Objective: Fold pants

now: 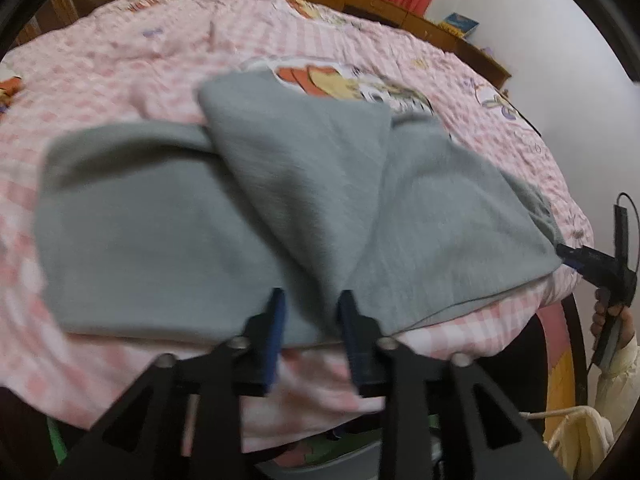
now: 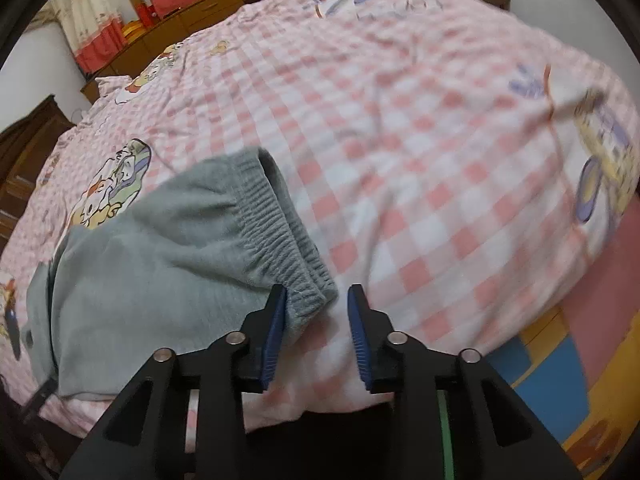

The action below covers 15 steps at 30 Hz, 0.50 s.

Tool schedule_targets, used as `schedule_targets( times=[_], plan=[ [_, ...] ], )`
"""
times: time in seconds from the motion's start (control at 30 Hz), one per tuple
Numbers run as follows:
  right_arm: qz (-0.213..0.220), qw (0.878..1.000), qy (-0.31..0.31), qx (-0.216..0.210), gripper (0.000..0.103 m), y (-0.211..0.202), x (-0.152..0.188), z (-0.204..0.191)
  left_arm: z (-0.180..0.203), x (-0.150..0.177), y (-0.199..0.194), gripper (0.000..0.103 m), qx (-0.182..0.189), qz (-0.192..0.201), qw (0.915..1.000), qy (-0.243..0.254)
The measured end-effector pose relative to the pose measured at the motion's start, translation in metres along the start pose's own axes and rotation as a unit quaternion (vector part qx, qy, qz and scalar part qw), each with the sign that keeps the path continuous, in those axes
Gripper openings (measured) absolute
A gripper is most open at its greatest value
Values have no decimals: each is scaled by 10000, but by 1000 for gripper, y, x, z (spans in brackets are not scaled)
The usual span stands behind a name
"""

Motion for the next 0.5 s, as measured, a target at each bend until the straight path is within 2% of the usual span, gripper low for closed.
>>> schedule_targets(
  times=[0.1,0.17,0.23,0.37,0.5],
  plan=[
    [446,9982,-341,221,34,-31,-3,-12,-12,-4,-20,40,-216,212,9995,-37],
    [729,9953,-506,385,36,-47,-4,-24,-26,-7,-30,40,-495,307,9982,-124],
    [893,9928,-700,388,36,-62,-4,-40,-42,-7,-36,40,-681,351,9965,-322],
    [916,9892,-1145,8,36,-74,2,-77,-68,-8,-42,40,-680,411,9942,-729],
    [694,9839,-1592,-429,36,-65,17,-126,-82,-17,-36,40,-785,386,9934,-743]
  ],
)
Point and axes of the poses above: each gripper's, at about its wrist camera, not at the fingertips, and y roughly the way its jaws point, z to its right, x to its underside, the point moved 1 cm from there along y, roughly the way its jaws point, and after that the axes turned 15 degrees about x, right-handed, at the moved point
